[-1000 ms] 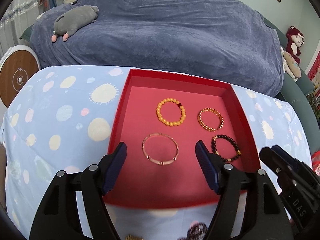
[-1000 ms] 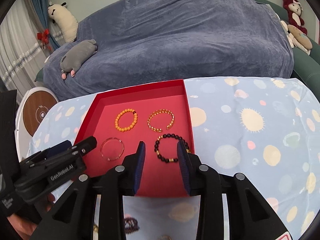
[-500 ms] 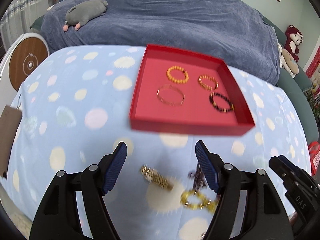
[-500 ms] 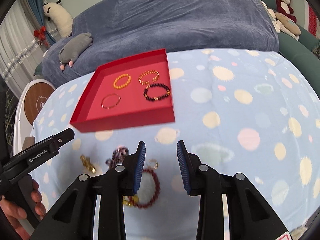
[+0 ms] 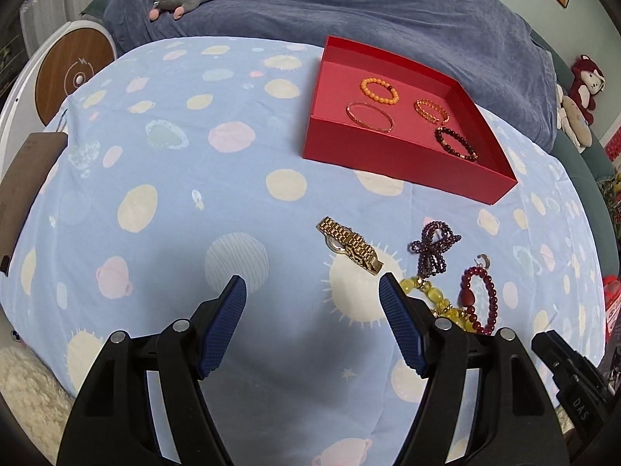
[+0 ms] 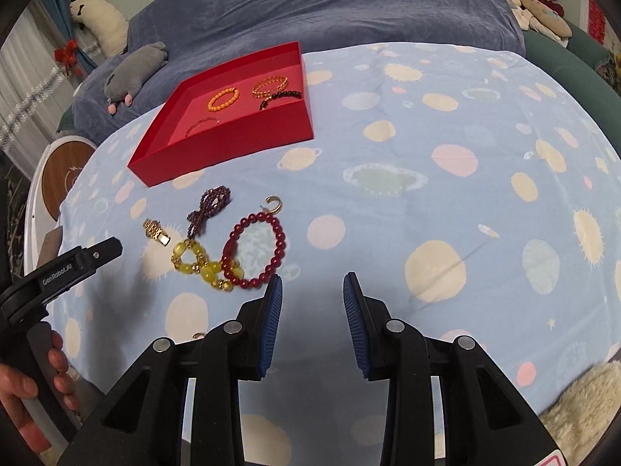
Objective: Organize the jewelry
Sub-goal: 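Grasp the gold watch with the left tool while the right tool grasps the red bead bracelet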
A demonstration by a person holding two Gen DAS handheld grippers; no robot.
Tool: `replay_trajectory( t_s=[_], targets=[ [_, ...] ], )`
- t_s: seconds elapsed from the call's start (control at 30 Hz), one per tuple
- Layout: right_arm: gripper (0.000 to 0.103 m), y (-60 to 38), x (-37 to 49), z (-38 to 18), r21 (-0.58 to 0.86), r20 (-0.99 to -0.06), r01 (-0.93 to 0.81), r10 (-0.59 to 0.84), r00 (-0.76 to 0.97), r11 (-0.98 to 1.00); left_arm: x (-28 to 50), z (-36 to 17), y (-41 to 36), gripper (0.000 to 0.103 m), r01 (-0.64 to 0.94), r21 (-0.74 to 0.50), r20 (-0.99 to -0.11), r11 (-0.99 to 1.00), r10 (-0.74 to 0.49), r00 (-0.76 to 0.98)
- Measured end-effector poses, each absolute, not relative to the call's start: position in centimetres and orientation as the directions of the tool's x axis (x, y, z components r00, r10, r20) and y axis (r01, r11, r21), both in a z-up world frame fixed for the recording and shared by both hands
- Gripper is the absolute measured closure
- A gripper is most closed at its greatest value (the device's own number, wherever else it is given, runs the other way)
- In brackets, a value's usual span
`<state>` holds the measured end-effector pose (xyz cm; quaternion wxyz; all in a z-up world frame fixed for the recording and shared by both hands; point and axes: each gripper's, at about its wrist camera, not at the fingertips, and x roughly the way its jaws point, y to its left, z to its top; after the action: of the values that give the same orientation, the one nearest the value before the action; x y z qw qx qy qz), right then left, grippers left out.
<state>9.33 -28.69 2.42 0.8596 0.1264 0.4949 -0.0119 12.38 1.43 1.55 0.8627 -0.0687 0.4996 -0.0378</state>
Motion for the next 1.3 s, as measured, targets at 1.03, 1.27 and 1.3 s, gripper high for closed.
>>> replay_trajectory(
  t_s=[1.03,1.27,1.3],
  targets=[
    [0.096,-26.8,13.0,-1.2,0.157,-0.887,0.12,0.087,0.454,0.98,16.1,-1.6,-1.0,0.047,-0.012,-0.129,-0.884,0.992,-0.109,0.455],
    [0.096,-26.9,12.2,-1.2,0.167,-0.886,0.126,0.092,0.454,0.978,16.2,-1.8,-0.2,0.056,-0.029,-0.143,-0.876,0.989,-0.113,0.469],
    [0.096,-26.9,12.2,-1.2,0.169,-0.887,0.127,0.095,0.452,0.977,16.1,-1.8,0.0,0.059,-0.027,-0.147,-0.876,0.989,-0.117,0.468]
  ],
)
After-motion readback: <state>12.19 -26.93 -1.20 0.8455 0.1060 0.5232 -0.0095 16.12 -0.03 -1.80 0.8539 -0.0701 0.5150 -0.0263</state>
